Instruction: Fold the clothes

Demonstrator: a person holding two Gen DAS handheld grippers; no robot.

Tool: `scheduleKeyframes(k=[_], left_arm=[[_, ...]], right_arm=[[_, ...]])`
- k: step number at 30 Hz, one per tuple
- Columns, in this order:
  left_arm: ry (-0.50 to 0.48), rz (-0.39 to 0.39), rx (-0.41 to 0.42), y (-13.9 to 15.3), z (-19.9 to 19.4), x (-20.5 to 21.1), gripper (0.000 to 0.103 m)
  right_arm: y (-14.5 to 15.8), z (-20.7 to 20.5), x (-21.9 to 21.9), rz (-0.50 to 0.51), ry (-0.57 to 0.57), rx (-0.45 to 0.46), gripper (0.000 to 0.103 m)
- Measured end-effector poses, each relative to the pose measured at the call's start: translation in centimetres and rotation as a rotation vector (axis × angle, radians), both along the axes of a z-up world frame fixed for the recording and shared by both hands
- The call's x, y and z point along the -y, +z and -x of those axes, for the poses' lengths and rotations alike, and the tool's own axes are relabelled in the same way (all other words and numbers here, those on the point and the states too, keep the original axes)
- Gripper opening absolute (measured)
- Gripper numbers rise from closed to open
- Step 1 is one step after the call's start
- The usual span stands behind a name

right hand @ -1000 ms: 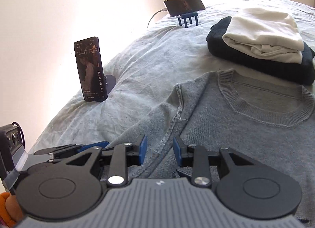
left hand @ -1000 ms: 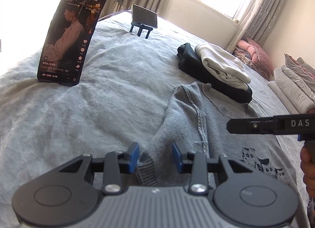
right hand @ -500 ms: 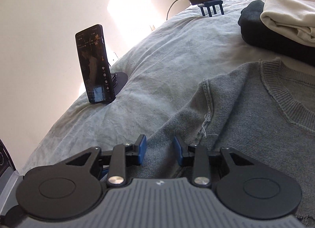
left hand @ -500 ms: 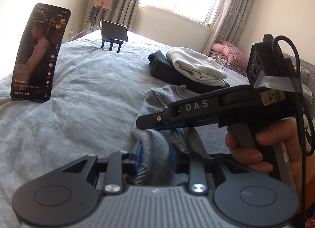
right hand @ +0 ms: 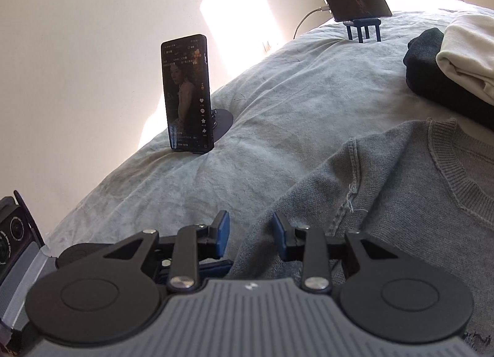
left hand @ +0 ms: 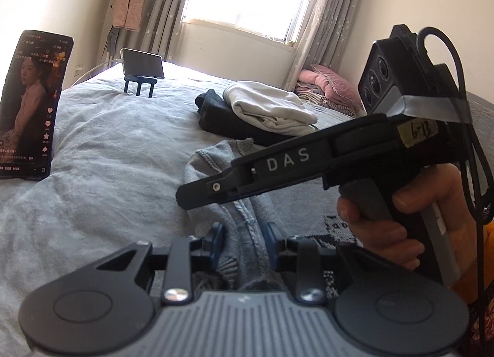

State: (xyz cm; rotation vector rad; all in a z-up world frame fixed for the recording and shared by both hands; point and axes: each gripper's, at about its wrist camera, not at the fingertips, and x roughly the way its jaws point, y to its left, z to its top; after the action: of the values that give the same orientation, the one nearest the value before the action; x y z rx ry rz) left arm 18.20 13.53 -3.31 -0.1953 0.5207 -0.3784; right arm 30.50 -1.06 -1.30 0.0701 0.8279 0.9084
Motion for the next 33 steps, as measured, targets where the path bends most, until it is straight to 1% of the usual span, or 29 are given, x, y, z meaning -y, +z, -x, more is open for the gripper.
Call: scheduleKeyframes(k=[2, 3, 4, 5, 6, 8, 10, 13, 16, 18, 19, 20, 21, 23, 25, 29, 30, 33], left_arm=[[-0.016, 0.009, -0.005, 0.0, 0.0, 0.0, 0.029], [-0.023, 0.013, -0.006, 0.0, 0.1, 0.1, 0.029], [-0.028, 0.012, -0.004, 0.0, 0.1, 0.1, 0.029], [-0.031, 0.008, -0.001, 0.1, 0.3, 0.1, 0.029], [-0.034, 0.005, 0.002, 0.2, 0.4, 0.2, 0.029], [-0.030, -0.007, 0.016, 0.5, 0.8, 0.1, 0.032], [-0.020, -0.016, 0.034, 0.9, 1.2, 0.1, 0.034], [0.001, -0.017, 0.042, 1.2, 1.3, -0.2, 0.041], [0.006, -0.025, 0.021, 1.0, 1.1, -0.2, 0.043], [0.006, -0.028, 0.008, 0.8, 0.8, -0.1, 0.043], [0.002, -0.026, 0.003, 0.7, 0.8, 0.0, 0.043], [-0.003, -0.026, 0.000, 0.6, 0.7, 0.1, 0.043], [-0.008, -0.028, -0.001, 0.6, 0.7, 0.3, 0.043], [-0.019, -0.027, -0.001, 0.5, 0.6, 0.6, 0.043], [-0.022, -0.010, -0.006, 0.5, 0.4, 0.9, 0.043], [-0.040, 0.054, -0.033, 0.2, -0.2, 1.7, 0.041], [-0.053, 0.067, -0.040, 0.1, -0.4, 2.0, 0.041], [-0.107, 0.077, -0.047, -0.1, -0.3, 3.0, 0.041]], right_arm=[[-0.7, 0.0, -0.3, 0.033, 0.004, 0.000, 0.034], [-0.9, 0.0, -0.5, 0.054, 0.001, 0.010, 0.020], [-1.3, 0.0, -0.6, 0.076, -0.002, 0.024, 0.009], [-1.6, 0.0, -0.6, 0.095, -0.005, 0.037, 0.008], [-1.6, -0.1, -0.3, 0.082, -0.007, 0.031, 0.006], [-1.6, -0.4, 0.6, 0.040, -0.018, 0.012, 0.005], [-1.2, -0.9, 1.9, -0.026, -0.036, -0.022, 0.005], [-0.5, -1.4, 3.8, -0.075, -0.077, -0.039, 0.005], [-0.2, -1.9, 5.3, -0.059, -0.136, -0.031, 0.005], [-0.3, -2.2, 5.9, 0.014, -0.168, -0.019, 0.005], [-0.5, -2.3, 6.0, 0.050, -0.175, -0.017, 0.005], [-0.5, -2.3, 6.1, 0.066, -0.173, -0.020, 0.006], [-0.5, -2.3, 6.2, 0.068, -0.179, -0.021, 0.007], [0.0, -2.0, 6.5, 0.068, -0.193, -0.002, 0.017], [0.7, -1.6, 6.7, 0.069, -0.214, 0.033, 0.018], [2.0, -0.9, 6.9, -0.007, -0.233, 0.078, 0.019], [2.4, -0.6, 6.7, -0.030, -0.216, 0.093, 0.022], [3.0, 0.4, 5.3, -0.054, -0.118, 0.127, 0.039]])
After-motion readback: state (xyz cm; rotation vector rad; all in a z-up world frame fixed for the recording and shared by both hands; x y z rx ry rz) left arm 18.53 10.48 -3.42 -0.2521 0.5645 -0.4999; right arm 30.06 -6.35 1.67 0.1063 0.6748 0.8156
